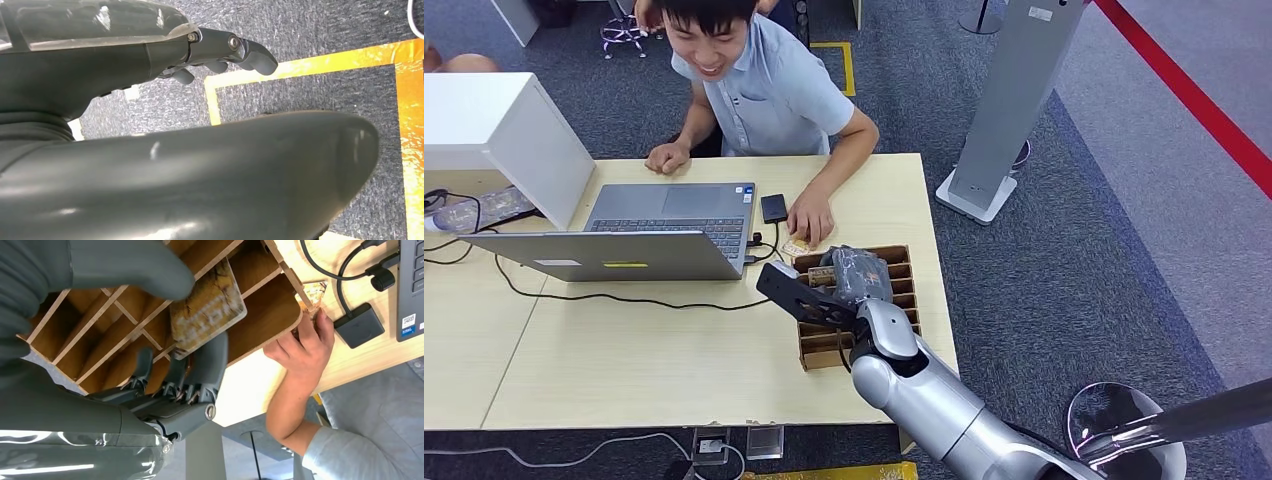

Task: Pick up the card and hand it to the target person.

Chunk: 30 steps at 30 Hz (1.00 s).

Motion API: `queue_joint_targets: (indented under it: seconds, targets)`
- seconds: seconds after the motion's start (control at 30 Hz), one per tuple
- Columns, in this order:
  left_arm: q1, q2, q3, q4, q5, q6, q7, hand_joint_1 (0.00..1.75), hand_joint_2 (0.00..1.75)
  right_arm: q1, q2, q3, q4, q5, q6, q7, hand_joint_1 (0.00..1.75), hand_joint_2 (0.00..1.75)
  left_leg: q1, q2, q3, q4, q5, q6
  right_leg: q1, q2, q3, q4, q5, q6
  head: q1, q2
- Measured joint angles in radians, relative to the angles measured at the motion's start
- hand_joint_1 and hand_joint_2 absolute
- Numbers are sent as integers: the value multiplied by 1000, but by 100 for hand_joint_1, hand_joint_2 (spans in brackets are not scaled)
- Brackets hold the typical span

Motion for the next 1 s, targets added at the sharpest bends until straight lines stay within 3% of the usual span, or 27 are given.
queue_joint_targets:
  seconds: [0.07, 0.2, 0.37, 0.73, 0.8, 0.87, 0.93, 1.0]
  targets:
    - [0, 0, 0, 0, 0, 0, 0, 0, 0, 0, 0, 0, 0, 0, 1, 0, 129, 175, 0, 0, 0, 0, 0, 0, 0, 0, 0, 0, 0, 0, 0, 0]
    - [0, 0, 0, 0, 0, 1, 0, 0, 0, 0, 0, 0, 0, 0, 1, 1, 158, 175, 0, 0, 0, 0, 0, 0, 0, 0, 0, 0, 0, 0, 0, 0]
    - [0, 0, 0, 0, 0, 0, 0, 0, 0, 1, 0, 1, -1, 0, 3, 1, 173, 175, 0, 0, 0, 0, 0, 0, 0, 0, 0, 0, 0, 0, 0, 0]
    - [0, 0, 0, 0, -10, 3, -5, 0, 0, 9, -4, 1, -14, 12, -39, -16, 175, 175, 0, 0, 0, 0, 0, 0, 0, 0, 0, 0, 0, 0, 0, 0]
    - [0, 0, 0, 0, -10, 2, -10, 0, 0, 18, -8, 0, -26, 28, -110, -64, 175, 175, 0, 0, 0, 0, 0, 0, 0, 0, 0, 0, 0, 0, 0, 0]
    - [1, 0, 0, 0, -12, 1, -17, 0, 0, 32, -12, -5, -45, 52, -240, -165, 175, 175, 0, 0, 0, 0, 0, 0, 0, 0, 0, 0, 0, 0, 0, 0]
    - [1, 0, 0, 0, -18, 1, -22, 0, 0, 53, -15, -22, -73, 80, -368, -303, 175, 175, 0, 0, 0, 0, 0, 0, 0, 0, 0, 0, 0, 0, 0, 0]
    - [2, 0, 0, 0, -25, 1, -25, 0, 0, 93, -14, -58, -116, 101, -439, -471, 175, 175, 0, 0, 1, 0, 0, 0, 0, 0, 0, 0, 0, 0, 0, 0]
